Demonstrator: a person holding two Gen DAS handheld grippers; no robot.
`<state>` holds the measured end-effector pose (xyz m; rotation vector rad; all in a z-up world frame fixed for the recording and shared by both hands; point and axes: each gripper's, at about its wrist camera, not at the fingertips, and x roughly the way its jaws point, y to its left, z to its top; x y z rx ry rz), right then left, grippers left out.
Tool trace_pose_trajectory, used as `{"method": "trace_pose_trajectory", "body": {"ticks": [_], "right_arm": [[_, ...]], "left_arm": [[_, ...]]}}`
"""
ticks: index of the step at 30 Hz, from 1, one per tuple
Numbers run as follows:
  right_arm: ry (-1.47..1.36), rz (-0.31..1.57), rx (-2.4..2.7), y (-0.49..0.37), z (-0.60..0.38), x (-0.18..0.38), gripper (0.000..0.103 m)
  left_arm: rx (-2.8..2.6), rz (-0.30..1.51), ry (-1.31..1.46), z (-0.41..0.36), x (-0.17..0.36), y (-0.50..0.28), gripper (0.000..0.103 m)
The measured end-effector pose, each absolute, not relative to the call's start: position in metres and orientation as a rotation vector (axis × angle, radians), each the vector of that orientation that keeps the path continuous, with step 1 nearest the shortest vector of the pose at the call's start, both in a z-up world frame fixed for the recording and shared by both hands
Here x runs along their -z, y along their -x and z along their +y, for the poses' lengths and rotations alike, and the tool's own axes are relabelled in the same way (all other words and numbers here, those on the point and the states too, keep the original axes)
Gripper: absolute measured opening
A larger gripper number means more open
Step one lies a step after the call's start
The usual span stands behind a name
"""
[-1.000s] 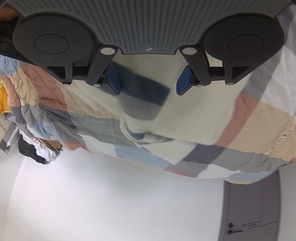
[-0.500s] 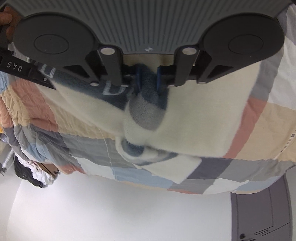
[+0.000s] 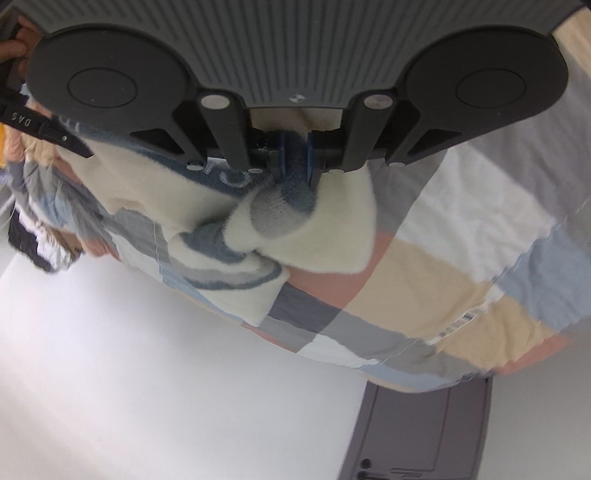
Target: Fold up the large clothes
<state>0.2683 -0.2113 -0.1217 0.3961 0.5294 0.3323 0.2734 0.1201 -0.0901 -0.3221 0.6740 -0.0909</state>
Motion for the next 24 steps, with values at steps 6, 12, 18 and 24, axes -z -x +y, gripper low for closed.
{"method": "trace_pose_trajectory", "body": {"ticks": [6,12,18,24], "right_arm": [[-0.397,0.542,-0.474,-0.265,-0.188,0.124,0.01],[-0.33,0.583,-0.567,-0.263,-0.157,0.128,0.01],[-0.202,0.657,-0.643,-0.262,-0.131,0.133,0.01],[-0.189,0.73,-0.725,-0.263,-0.122,0.14,0.011]], "left_arm": [[0.009,0.66,0.41,0.16,0.115,-0.236,0.012],[-0.066,0.729,0.51,0.185,0.149,-0.237,0.012],[-0.057,0.797,0.515,0.193,0.172,-0.254,0.014],[-0.03,0.77,0.567,0.205,0.171,-0.255,0.016]]}}
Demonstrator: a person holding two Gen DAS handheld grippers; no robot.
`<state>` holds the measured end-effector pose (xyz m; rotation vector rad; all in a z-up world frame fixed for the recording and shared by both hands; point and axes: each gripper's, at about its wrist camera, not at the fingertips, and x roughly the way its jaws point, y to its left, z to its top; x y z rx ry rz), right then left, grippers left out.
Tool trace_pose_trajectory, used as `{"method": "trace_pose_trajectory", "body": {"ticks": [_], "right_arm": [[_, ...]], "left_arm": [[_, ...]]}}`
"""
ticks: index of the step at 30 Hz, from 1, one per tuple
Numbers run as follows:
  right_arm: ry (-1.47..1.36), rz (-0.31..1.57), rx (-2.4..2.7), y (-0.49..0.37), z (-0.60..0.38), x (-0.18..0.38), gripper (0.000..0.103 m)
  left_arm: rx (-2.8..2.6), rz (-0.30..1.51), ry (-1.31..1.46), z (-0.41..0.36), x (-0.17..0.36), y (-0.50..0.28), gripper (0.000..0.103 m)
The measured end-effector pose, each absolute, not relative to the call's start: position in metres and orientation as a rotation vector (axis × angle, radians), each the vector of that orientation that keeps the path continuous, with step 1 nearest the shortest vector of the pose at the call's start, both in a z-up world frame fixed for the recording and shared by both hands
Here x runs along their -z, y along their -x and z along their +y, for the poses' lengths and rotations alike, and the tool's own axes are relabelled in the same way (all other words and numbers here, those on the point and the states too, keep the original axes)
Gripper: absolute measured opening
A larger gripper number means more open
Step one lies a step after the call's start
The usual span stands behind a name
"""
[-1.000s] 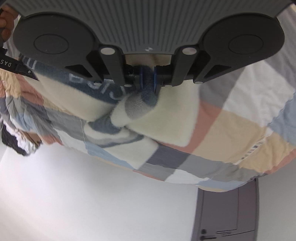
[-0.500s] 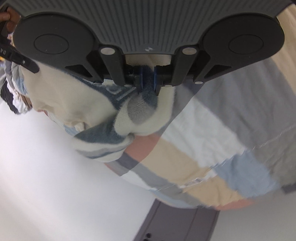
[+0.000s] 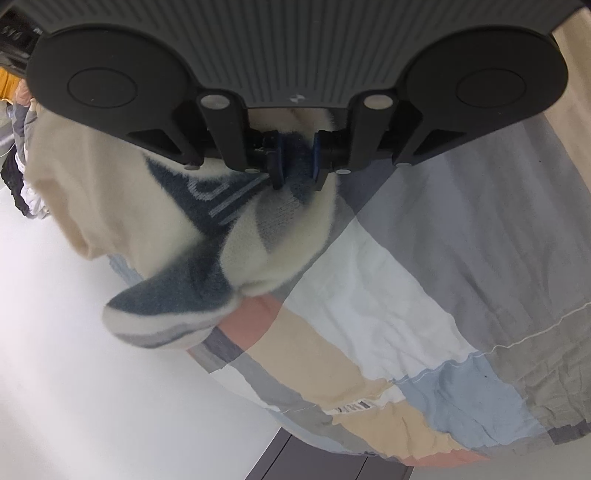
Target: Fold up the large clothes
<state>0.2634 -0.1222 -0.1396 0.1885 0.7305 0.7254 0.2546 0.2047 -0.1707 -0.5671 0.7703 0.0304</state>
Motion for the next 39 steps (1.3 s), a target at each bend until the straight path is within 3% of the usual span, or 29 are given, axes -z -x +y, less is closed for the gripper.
{"method": "trace_pose_trajectory", "body": {"ticks": [2,4,5,15,24,25,28,29,34,39], "right_arm": [[-0.157,0.759,-0.737,-0.261,-0.12,0.143,0.011],[-0.159,0.77,-0.744,-0.259,-0.119,0.144,0.011],[-0.162,0.772,-0.749,-0.258,-0.12,0.144,0.011],[-0.165,0.747,-0.837,-0.244,-0.122,0.137,0.012],[-0.146,0.733,-0.784,-0.246,-0.123,0.13,0.016],[-0.155,0.727,-0.765,-0.247,-0.127,0.128,0.021],[-0.205,0.715,-0.705,-0.25,-0.144,0.121,0.059],[-0.222,0.7,-0.683,-0.251,-0.151,0.118,0.066],[-0.356,0.641,-0.555,-0.264,-0.185,0.111,0.076],[-0.369,0.63,-0.447,-0.292,-0.181,0.12,0.076]], "left_arm": [[-0.033,0.73,0.577,0.21,0.16,-0.246,0.026],[-0.052,0.664,0.583,0.216,0.146,-0.236,0.054],[-0.049,0.625,0.582,0.218,0.139,-0.231,0.056],[0.304,0.481,0.431,0.156,0.104,-0.224,0.057],[0.334,0.671,0.256,0.09,0.141,-0.267,0.056],[0.337,0.689,0.258,0.089,0.146,-0.269,0.055],[0.338,0.723,0.258,0.087,0.155,-0.276,0.054],[0.337,0.728,0.261,0.089,0.156,-0.277,0.054],[0.34,0.734,0.284,0.094,0.158,-0.276,0.054],[0.359,0.731,0.289,0.099,0.154,-0.276,0.054]]}}
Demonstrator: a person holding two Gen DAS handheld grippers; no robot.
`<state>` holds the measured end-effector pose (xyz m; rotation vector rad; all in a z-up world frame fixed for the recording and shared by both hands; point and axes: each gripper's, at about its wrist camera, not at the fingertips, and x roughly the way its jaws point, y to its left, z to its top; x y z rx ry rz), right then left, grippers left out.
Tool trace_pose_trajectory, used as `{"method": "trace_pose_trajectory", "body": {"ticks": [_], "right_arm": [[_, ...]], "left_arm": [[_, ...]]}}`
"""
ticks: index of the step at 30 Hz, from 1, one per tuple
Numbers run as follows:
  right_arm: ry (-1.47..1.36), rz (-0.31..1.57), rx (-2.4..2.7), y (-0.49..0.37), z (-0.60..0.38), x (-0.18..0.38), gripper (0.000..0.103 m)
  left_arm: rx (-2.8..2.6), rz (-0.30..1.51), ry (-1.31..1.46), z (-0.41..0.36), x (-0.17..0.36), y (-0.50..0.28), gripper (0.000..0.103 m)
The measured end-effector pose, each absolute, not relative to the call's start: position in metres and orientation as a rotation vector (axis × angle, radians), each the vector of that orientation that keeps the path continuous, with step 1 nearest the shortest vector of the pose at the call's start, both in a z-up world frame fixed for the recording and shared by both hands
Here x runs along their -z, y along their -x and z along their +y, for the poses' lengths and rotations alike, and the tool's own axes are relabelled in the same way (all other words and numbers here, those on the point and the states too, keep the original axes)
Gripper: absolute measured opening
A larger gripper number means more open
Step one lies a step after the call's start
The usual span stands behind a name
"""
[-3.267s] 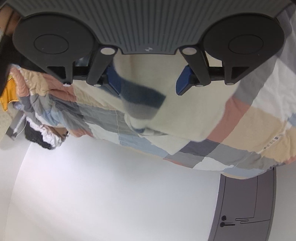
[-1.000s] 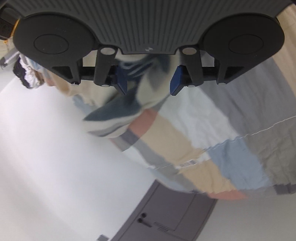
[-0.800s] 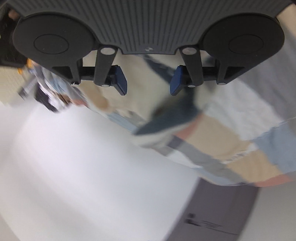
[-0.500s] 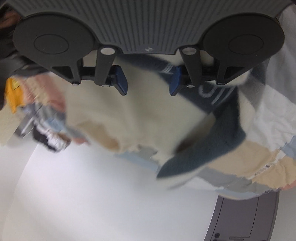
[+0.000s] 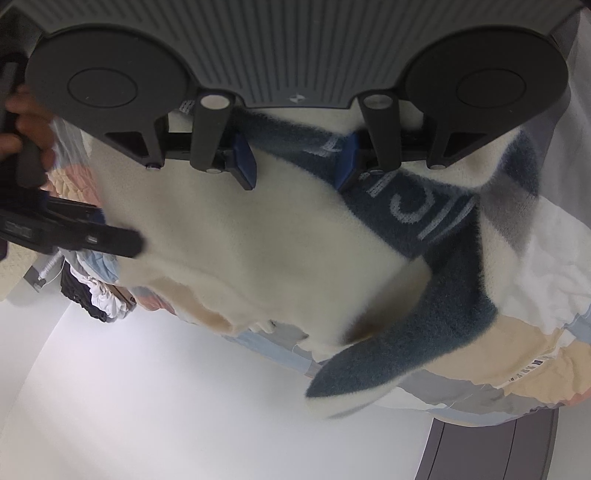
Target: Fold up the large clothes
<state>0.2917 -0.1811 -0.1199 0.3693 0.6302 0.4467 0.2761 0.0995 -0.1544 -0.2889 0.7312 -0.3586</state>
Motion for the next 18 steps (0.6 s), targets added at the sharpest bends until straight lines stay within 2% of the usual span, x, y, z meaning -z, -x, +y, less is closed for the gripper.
{"method": "trace_pose_trajectory", "body": {"ticks": [3,4,5,6,7,8,11,18], "right_arm": [[-0.37,0.596,-0.407,-0.306,-0.171,0.124,0.076],[-0.343,0.578,-0.394,-0.308,-0.167,0.125,0.072],[-0.307,0.561,-0.38,-0.311,-0.162,0.126,0.054],[-0.271,0.551,-0.375,-0.311,-0.158,0.127,0.043],[-0.242,0.541,-0.375,-0.308,-0.155,0.126,0.027],[-0.224,0.524,-0.385,-0.303,-0.153,0.124,0.022],[-0.178,0.469,-0.429,-0.285,-0.151,0.112,0.016],[-0.07,0.399,-0.637,-0.226,-0.132,0.093,0.015]], "left_arm": [[0.379,0.714,0.313,0.107,0.152,-0.273,0.054],[0.387,0.703,0.321,0.111,0.151,-0.271,0.054],[0.393,0.69,0.331,0.114,0.149,-0.269,0.054],[0.398,0.676,0.341,0.117,0.147,-0.266,0.054],[0.401,0.657,0.349,0.119,0.144,-0.263,0.054],[0.406,0.637,0.355,0.122,0.14,-0.26,0.054],[0.421,0.561,0.373,0.133,0.125,-0.249,0.055],[0.466,0.443,0.476,0.151,0.107,-0.229,0.056]]}}
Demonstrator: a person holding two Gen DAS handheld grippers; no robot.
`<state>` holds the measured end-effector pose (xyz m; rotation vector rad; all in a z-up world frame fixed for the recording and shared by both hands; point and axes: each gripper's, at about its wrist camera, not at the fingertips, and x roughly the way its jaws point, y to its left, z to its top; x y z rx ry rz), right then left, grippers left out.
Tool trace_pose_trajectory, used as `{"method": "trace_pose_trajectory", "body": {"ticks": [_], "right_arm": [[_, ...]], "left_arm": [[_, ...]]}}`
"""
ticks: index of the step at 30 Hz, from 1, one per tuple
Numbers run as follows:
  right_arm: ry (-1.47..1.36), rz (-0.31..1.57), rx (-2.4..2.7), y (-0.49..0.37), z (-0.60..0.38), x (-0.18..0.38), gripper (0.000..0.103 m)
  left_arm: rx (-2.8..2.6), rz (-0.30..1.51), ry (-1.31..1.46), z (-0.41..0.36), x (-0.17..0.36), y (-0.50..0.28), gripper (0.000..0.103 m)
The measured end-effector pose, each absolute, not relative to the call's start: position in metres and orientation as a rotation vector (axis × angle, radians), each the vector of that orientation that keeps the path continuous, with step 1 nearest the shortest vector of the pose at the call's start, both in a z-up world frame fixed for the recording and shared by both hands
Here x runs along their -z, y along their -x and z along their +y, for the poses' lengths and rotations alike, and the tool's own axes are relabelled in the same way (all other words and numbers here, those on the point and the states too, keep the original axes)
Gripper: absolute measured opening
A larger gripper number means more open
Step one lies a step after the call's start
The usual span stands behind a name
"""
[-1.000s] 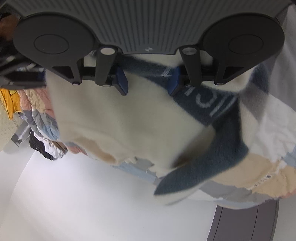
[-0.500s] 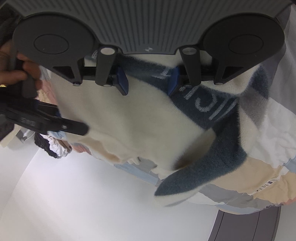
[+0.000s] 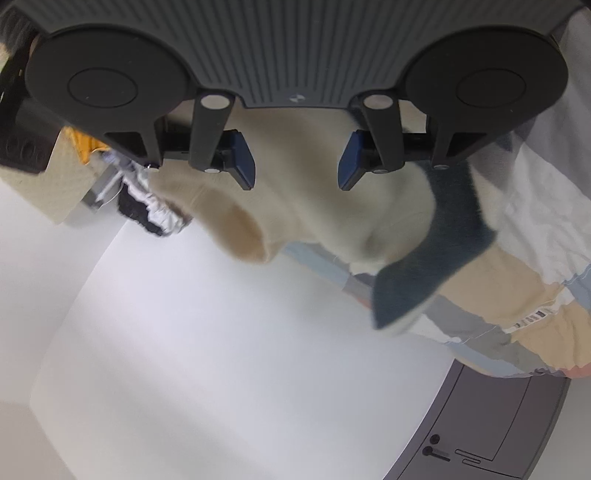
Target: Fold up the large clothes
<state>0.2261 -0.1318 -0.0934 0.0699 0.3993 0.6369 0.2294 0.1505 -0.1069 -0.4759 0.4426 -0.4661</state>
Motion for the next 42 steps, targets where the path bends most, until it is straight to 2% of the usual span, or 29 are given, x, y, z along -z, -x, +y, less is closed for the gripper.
{"method": "trace_pose_trajectory", "body": {"ticks": [4,9,16,21,30,32,33,34,36,39,42], "right_arm": [[0.028,0.401,-0.724,-0.205,-0.111,0.095,0.014],[0.103,0.429,-0.817,-0.189,-0.088,0.102,0.014],[0.176,0.454,-0.882,-0.17,-0.074,0.107,0.014],[0.19,0.453,-0.882,-0.163,-0.077,0.107,0.014],[0.267,0.443,-0.837,-0.155,-0.068,0.111,0.013],[0.276,0.44,-0.815,-0.158,-0.068,0.111,0.013],[0.269,0.448,-0.797,-0.162,-0.069,0.111,0.013],[0.266,0.453,-0.777,-0.165,-0.07,0.111,0.013],[0.281,0.443,-0.716,-0.17,-0.07,0.111,0.013],[0.293,0.438,-0.611,-0.178,-0.071,0.112,0.013],[0.242,0.438,-0.522,-0.186,-0.078,0.106,0.013]], "left_arm": [[0.497,0.406,0.455,0.144,0.1,-0.226,0.061],[0.499,0.435,0.457,0.138,0.106,-0.235,0.061],[0.423,0.401,0.579,0.173,0.104,-0.234,0.061],[0.392,0.4,0.421,0.161,0.095,-0.241,0.061],[0.226,0.389,0.051,0.085,0.099,-0.26,0.061],[0.162,0.38,0.038,0.089,0.103,-0.267,0.054],[0.133,0.388,0.066,0.095,0.105,-0.271,0.041],[0.102,0.394,0.109,0.104,0.106,-0.273,0.036],[0.059,0.389,0.209,0.124,0.108,-0.271,0.018],[0.058,0.367,0.355,0.153,0.106,-0.262,0.01],[0.068,0.297,0.399,0.162,0.091,-0.243,0.009]]}}
